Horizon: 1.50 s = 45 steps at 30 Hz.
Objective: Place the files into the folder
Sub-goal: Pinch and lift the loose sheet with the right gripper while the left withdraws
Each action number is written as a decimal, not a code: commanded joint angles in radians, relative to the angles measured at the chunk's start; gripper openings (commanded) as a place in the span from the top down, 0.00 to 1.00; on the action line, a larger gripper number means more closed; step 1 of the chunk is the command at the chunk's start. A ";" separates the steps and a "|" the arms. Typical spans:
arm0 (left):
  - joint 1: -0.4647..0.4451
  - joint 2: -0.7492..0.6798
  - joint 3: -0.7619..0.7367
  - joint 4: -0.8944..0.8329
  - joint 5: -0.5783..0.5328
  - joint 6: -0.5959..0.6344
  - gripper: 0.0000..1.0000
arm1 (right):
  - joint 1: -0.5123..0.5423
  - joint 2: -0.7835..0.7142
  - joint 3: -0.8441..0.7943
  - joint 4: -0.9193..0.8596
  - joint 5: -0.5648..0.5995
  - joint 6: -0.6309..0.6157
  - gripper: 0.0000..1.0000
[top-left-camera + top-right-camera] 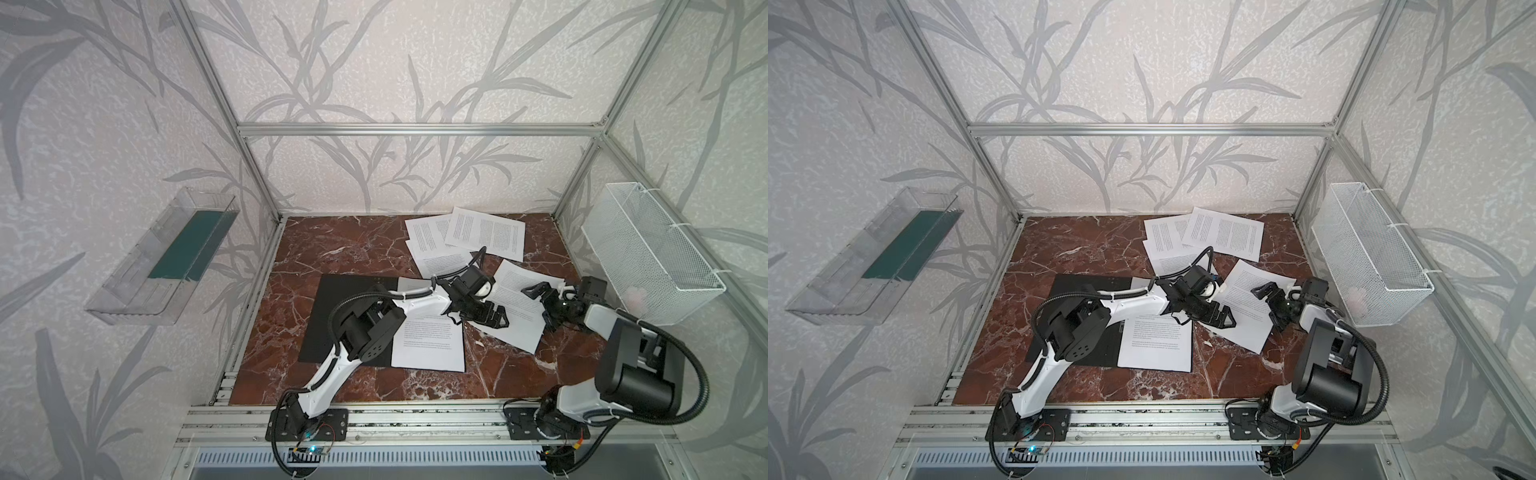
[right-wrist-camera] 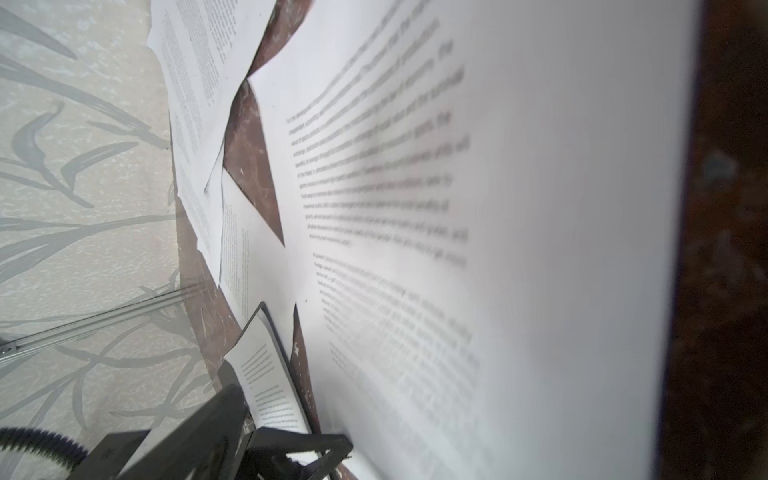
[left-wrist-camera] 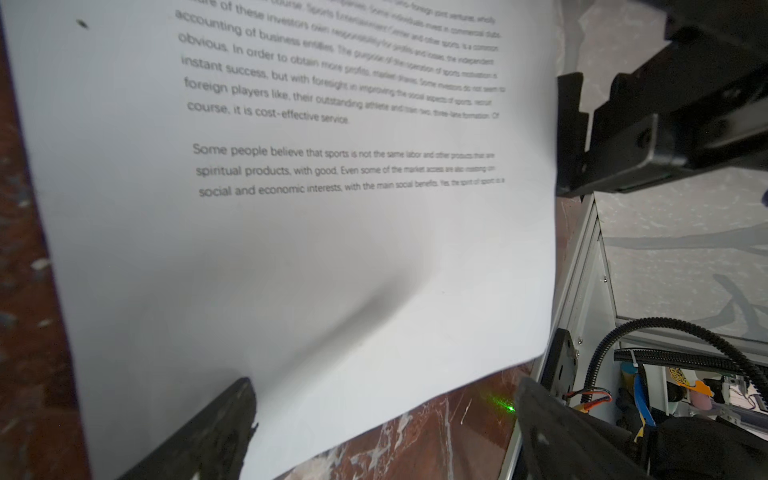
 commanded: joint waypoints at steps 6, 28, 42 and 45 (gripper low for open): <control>-0.001 0.096 -0.042 -0.115 -0.062 -0.007 0.01 | 0.002 -0.116 -0.024 -0.046 -0.002 0.014 0.00; 0.003 -0.025 0.168 -0.084 0.084 0.000 0.01 | 0.002 -0.156 -0.006 -0.153 0.147 -0.032 1.00; 0.008 -0.505 -0.008 -0.166 -0.215 0.062 0.01 | 0.042 -0.314 0.116 -0.312 0.175 -0.094 1.00; 0.019 -0.647 -0.157 -0.212 -0.359 0.107 0.01 | 0.112 -0.357 0.175 -0.364 0.225 -0.102 1.00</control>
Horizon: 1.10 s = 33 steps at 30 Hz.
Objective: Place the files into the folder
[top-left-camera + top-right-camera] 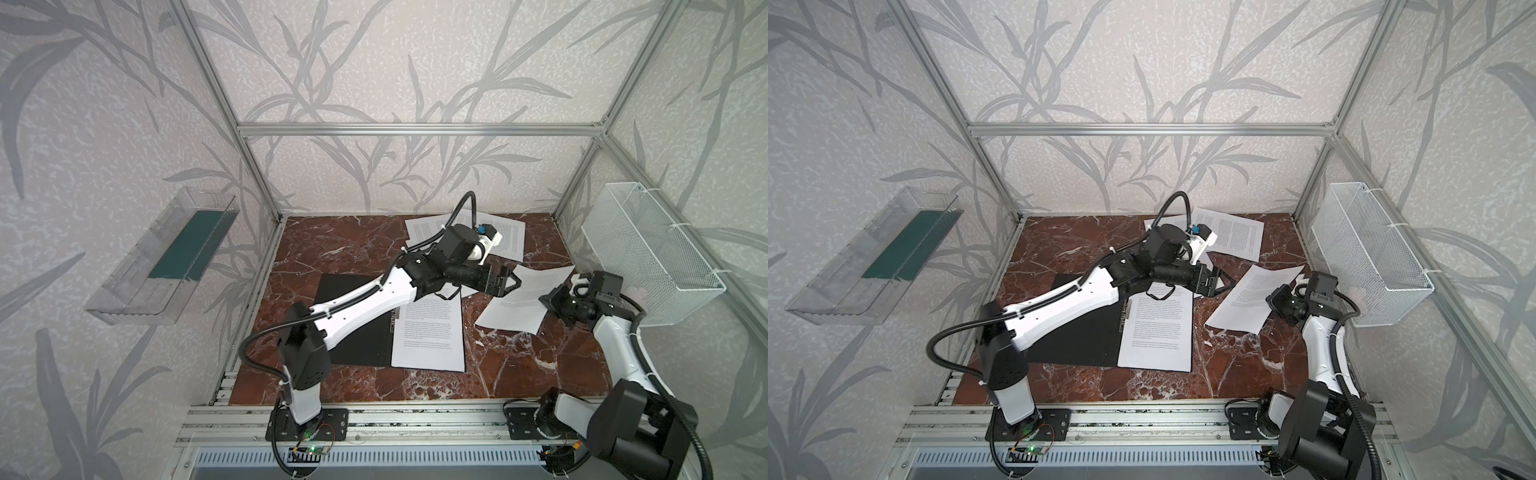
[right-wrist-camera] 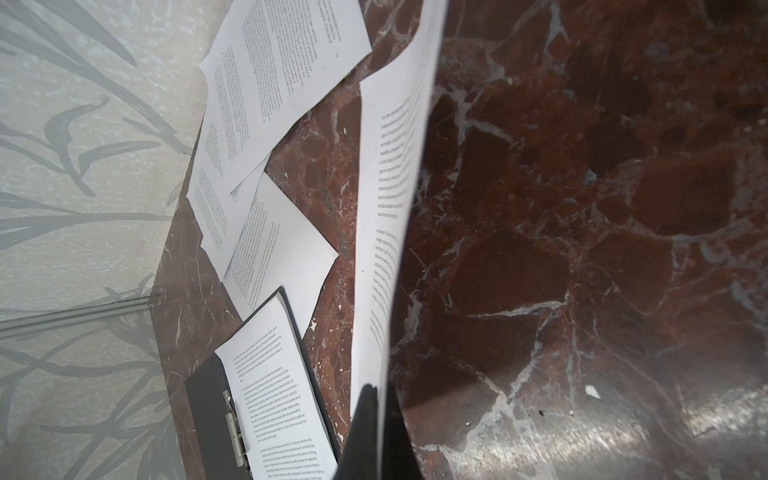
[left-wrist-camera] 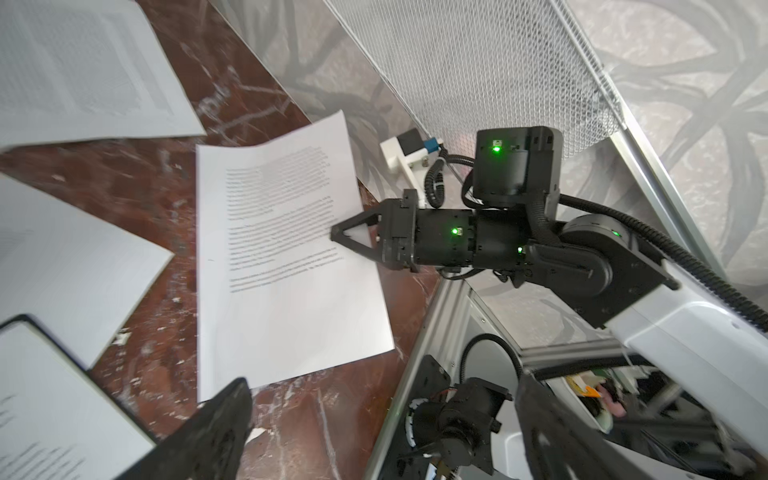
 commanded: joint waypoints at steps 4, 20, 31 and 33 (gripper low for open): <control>0.025 -0.267 -0.301 -0.115 -0.326 0.094 0.01 | 0.222 -0.080 0.179 -0.144 0.184 -0.051 1.00; 0.036 -0.936 -0.637 -0.408 -0.748 0.206 0.01 | 0.994 0.095 0.497 0.010 0.244 0.134 1.00; 0.036 -1.096 -0.775 -0.372 -0.832 0.229 0.01 | 0.912 0.077 0.214 0.267 0.068 0.316 1.00; 0.035 -1.086 -0.770 -0.382 -0.827 0.231 0.01 | 0.885 0.095 0.161 0.268 0.078 0.308 1.00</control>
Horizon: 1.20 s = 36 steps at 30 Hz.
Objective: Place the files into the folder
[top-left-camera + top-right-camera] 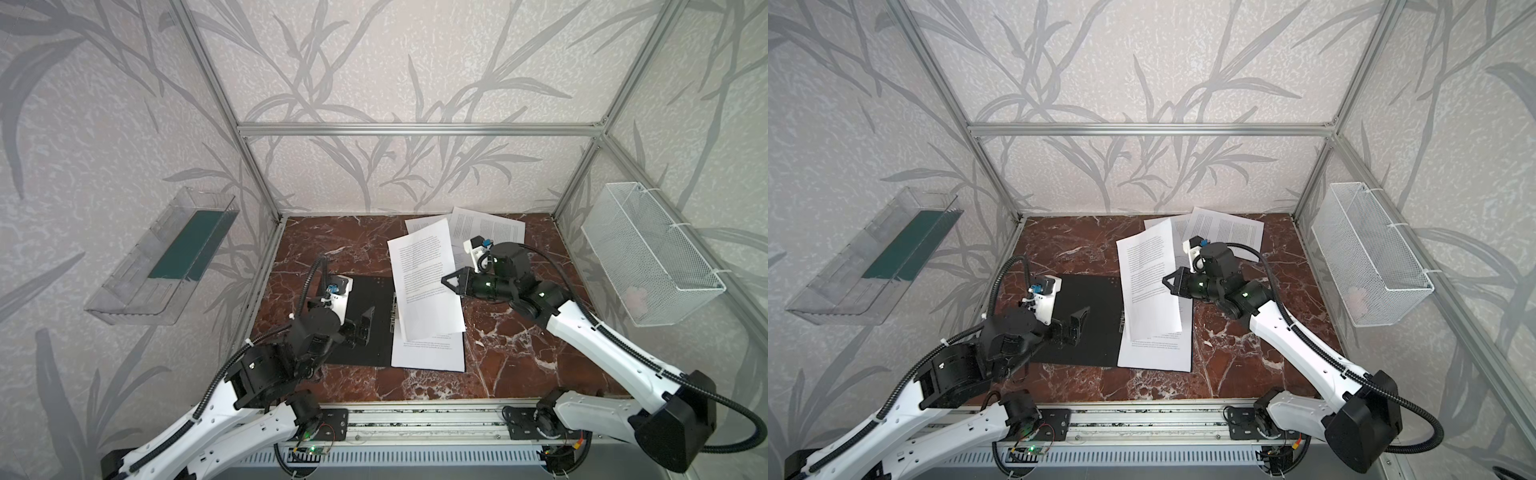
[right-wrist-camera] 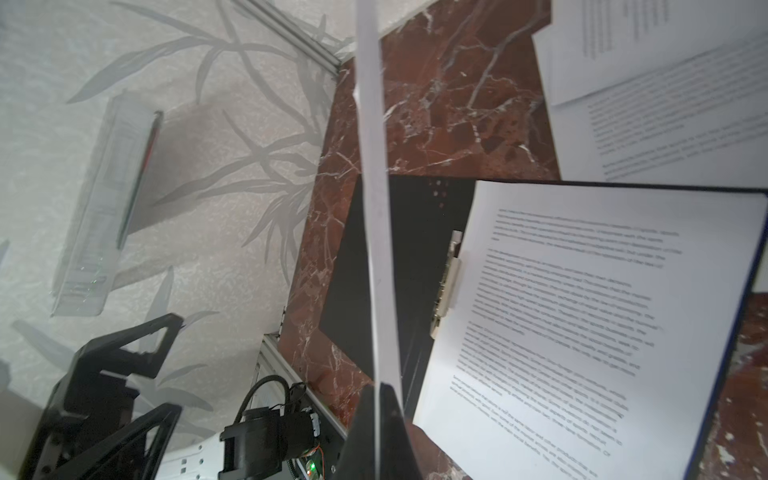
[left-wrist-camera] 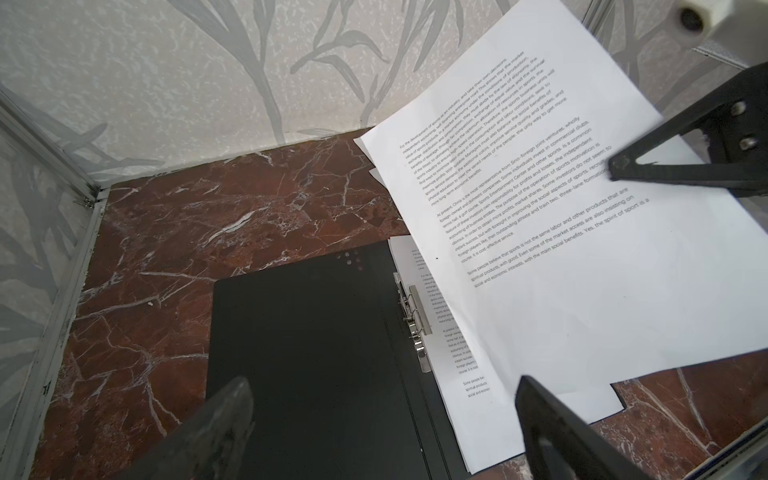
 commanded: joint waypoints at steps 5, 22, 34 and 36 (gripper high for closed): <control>0.003 0.017 0.000 -0.019 -0.006 0.014 0.01 | -0.045 0.089 -0.140 0.029 0.017 -0.014 1.00; 0.006 0.045 -0.026 -0.066 0.096 -0.006 0.01 | 0.046 0.198 -0.257 0.125 0.187 0.010 1.00; 0.005 0.044 -0.030 -0.067 0.118 -0.003 0.01 | 0.072 0.220 -0.244 0.140 0.191 0.029 1.00; 0.006 0.046 -0.029 -0.066 0.120 -0.001 0.01 | 0.074 0.222 -0.243 0.139 0.192 0.029 1.00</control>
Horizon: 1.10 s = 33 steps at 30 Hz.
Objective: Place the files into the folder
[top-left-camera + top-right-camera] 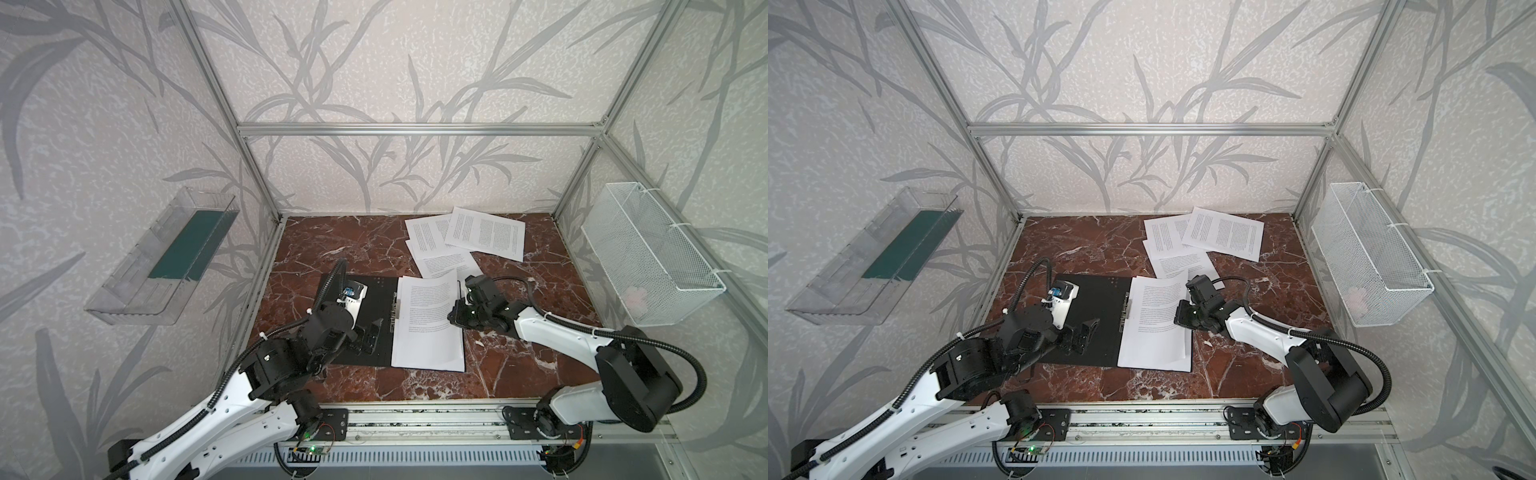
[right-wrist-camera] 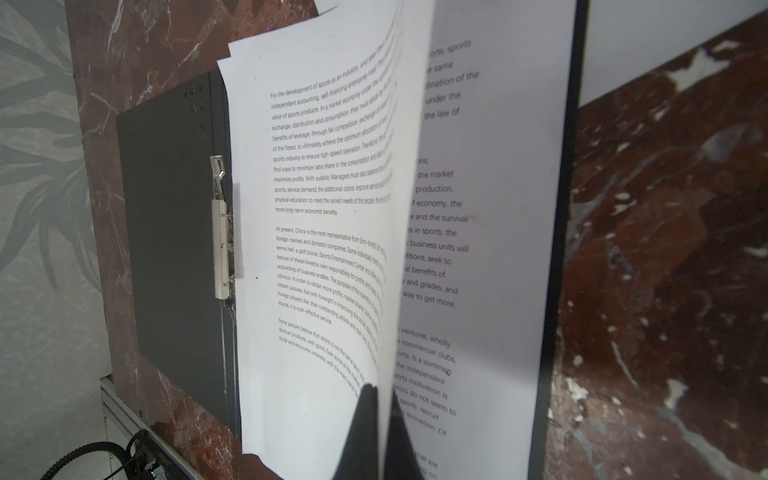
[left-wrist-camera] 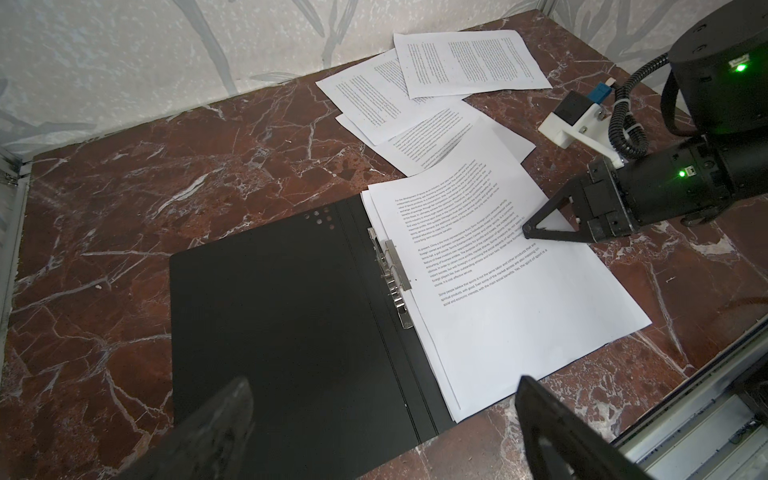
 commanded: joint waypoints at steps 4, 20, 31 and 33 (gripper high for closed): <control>0.006 -0.005 -0.011 -0.028 0.009 -0.002 0.01 | 0.011 0.008 0.008 0.011 0.013 0.010 1.00; 0.006 0.001 -0.012 -0.027 0.020 -0.004 0.01 | 0.028 0.013 -0.003 0.033 0.011 0.034 1.00; 0.006 0.003 -0.012 -0.028 0.023 -0.001 0.01 | 0.036 0.024 0.003 0.040 0.008 0.045 1.00; 0.007 0.003 -0.012 -0.028 0.023 -0.001 0.01 | 0.040 0.025 0.003 0.042 0.005 0.047 1.00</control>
